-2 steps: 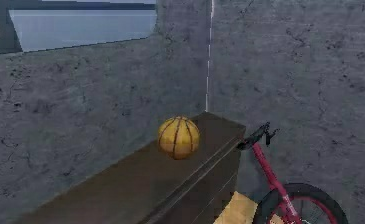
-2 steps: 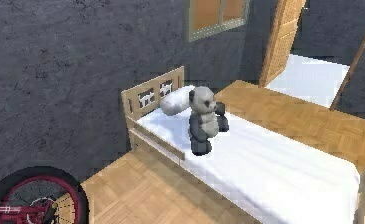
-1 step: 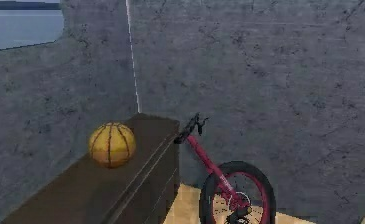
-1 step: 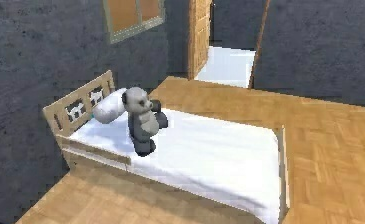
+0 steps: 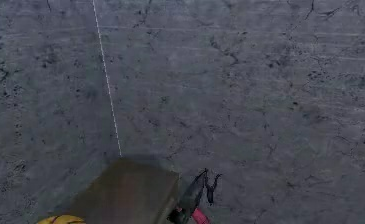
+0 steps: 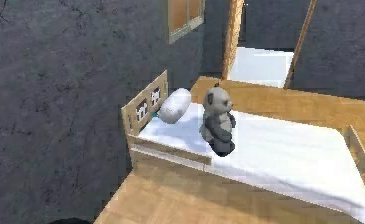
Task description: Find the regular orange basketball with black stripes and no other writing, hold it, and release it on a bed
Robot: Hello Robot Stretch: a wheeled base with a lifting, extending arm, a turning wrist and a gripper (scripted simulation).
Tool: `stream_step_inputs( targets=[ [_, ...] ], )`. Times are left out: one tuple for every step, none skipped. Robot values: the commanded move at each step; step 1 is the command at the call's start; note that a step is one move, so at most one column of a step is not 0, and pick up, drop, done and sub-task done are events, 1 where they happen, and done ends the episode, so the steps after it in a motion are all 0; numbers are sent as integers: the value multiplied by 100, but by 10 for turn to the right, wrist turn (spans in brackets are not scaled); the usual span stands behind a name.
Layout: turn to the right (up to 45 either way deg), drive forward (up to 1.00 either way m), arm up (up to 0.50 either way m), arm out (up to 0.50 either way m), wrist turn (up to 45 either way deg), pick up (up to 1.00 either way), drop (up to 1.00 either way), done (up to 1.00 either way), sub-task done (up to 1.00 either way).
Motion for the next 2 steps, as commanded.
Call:
stream_step_inputs(
  targets=[
    [-450,0,0,0,0,0,0,0,0],
    [-450,0,0,0,0,0,0,0,0]
  ],
)
